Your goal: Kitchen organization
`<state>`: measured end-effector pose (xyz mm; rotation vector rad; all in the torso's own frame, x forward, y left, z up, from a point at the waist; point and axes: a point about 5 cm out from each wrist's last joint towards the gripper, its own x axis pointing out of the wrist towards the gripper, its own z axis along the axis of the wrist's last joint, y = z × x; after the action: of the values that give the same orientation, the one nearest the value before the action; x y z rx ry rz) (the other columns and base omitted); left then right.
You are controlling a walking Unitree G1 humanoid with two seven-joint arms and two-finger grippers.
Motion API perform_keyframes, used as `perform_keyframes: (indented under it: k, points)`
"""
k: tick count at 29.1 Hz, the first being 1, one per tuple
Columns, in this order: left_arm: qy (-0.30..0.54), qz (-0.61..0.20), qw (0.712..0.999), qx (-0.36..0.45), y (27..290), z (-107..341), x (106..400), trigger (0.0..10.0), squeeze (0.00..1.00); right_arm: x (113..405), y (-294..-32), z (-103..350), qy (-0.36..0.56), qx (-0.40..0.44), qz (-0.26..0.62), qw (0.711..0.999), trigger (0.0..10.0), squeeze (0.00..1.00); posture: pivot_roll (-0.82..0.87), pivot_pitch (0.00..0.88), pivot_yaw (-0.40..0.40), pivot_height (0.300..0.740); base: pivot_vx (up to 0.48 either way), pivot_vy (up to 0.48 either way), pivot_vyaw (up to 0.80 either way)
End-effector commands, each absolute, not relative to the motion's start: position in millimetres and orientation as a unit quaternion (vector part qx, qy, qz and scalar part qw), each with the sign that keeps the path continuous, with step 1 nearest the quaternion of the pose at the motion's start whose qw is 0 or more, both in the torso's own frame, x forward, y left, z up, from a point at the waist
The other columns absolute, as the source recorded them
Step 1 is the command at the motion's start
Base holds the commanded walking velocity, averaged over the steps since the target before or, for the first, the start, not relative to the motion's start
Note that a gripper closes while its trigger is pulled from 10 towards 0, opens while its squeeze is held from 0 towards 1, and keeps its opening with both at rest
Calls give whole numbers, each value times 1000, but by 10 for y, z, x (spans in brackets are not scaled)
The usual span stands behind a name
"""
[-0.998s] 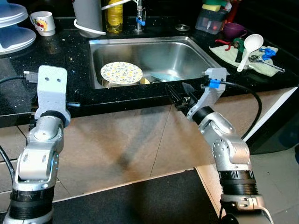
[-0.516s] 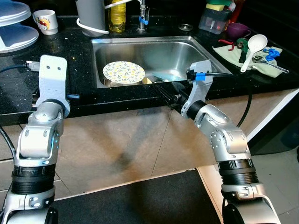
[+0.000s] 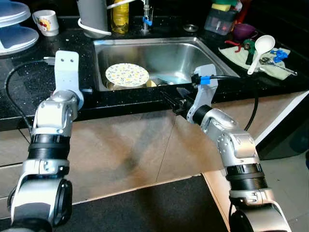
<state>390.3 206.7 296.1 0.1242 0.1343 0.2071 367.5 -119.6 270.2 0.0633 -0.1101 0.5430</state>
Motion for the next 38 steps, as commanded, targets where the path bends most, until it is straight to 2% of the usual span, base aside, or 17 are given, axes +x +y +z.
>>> perform_keyframes:
  k: [1, 8, 10, 11, 12, 13, 14, 34, 36, 38]
  points:
    - [107, 110, 985, 86, 2112, 2832, 3919, 10000, 0, 3662, -1194, 2715, -51, 35, 271, 961, 10000, 0, -63, 165, -46, 740, 0, 0, 0]
    - [150, 111, 979, 77, 2173, 2705, 3930, 10000, 0, 3647, -1214, 2690, -46, 36, 274, 960, 10000, 0, -63, 172, -48, 740, 0, 0, 0]
    - [156, 118, 979, 55, 2232, 2691, 3935, 4902, 0, 3645, -1215, 2691, -45, 34, 275, 960, 10000, 0, -63, 175, -48, 740, 0, 0, 0]
    - [160, 122, 979, 44, 2271, 2684, 3934, 1922, 0, 3648, -1216, 2692, -44, 33, 276, 960, 10000, 0, -63, 175, -48, 740, 0, 0, 0]
    - [160, 122, 979, 44, 2271, 2684, 3934, 1922, 0, 3648, -1216, 2692, -44, 33, 276, 960, 10000, 0, -63, 175, -48, 740, 0, 0, 0]
    - [162, 126, 978, 33, 2304, 2680, 3931, 667, 0, 3649, -1216, 2694, -44, 31, 276, 960, 10000, 0, -63, 175, -48, 740, 0, 0, 0]
    - [165, 128, 978, 25, 2333, 2677, 3929, 0, 0, 3650, -1216, 2697, -45, 29, 277, 959, 10000, 0, -63, 175, -48, 740, 0, 0, 0]
    - [167, 130, 977, 6, 2420, 2673, 3921, 0, 0, 3659, -1213, 2701, -42, 30, 282, 958, 10000, 0, -60, 183, -52, 740, 0, 0, 0]
    - [154, 131, 979, 14, 2433, 2711, 3925, 0, 0, 3660, -1217, 2704, -43, 31, 281, 958, 10000, 0, -60, 183, -52, 740, 0, 0, 0]
    - [103, 130, 985, 42, 2433, 2840, 3936, 0, 0, 3661, -1224, 2713, -45, 36, 279, 958, 10000, 0, -59, 185, -53, 740, 0, 0, 0]
